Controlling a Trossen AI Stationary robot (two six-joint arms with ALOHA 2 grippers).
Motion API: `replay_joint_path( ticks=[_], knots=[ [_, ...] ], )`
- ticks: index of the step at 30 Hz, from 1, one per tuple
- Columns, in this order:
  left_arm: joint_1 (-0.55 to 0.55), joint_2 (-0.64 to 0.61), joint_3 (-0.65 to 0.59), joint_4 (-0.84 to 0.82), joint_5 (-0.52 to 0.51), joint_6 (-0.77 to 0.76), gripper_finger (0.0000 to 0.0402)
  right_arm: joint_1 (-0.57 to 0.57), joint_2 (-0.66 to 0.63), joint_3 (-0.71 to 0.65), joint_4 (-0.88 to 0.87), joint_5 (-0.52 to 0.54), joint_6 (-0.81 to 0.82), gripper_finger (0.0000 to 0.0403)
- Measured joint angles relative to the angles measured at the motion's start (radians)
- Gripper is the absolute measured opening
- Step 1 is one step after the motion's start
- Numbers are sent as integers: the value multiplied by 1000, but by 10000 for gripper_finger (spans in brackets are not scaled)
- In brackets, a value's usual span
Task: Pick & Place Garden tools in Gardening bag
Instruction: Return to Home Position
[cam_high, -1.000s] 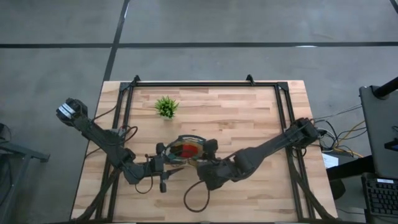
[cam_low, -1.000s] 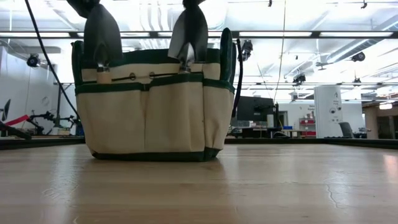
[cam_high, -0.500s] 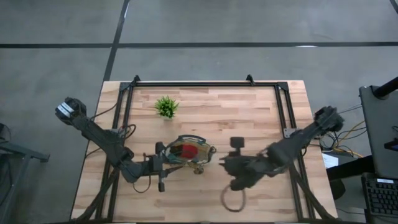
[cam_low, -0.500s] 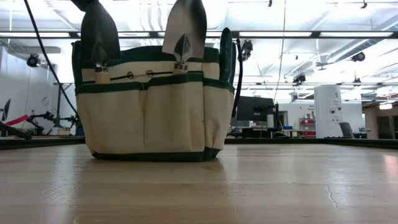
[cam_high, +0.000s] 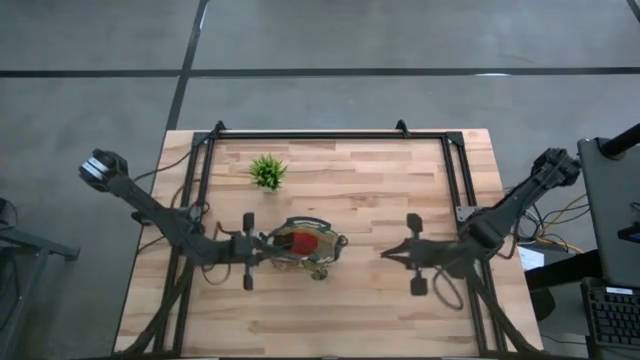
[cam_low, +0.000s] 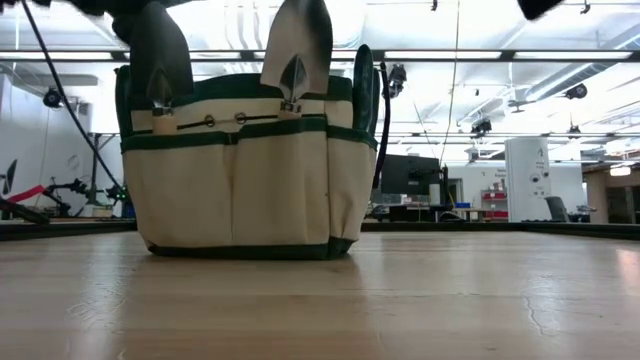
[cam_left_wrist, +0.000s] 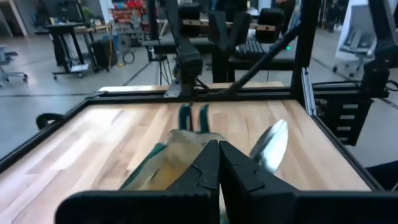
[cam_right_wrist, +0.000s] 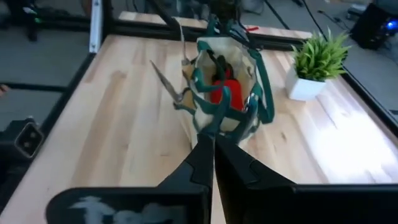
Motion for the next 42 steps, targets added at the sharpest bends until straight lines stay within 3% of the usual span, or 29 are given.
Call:
replay_joint_path(
  ticks=[7,16,27,35,42],
  knots=[
    [-2,-189,-216,157,0,11,4,14,-203,-197,139,0,-24,8],
    [-2,-367,-368,164,1,-7,12,15,-408,-401,253,-1,-104,8],
    [-1,-638,-470,159,74,75,7,15,-649,-537,277,-62,-180,8],
    [-1,-843,-470,46,75,123,6,14,-788,-603,359,-145,-296,8],
    [-1,-966,-470,-83,45,183,12,15,-917,-669,364,-147,-335,8]
  ],
)
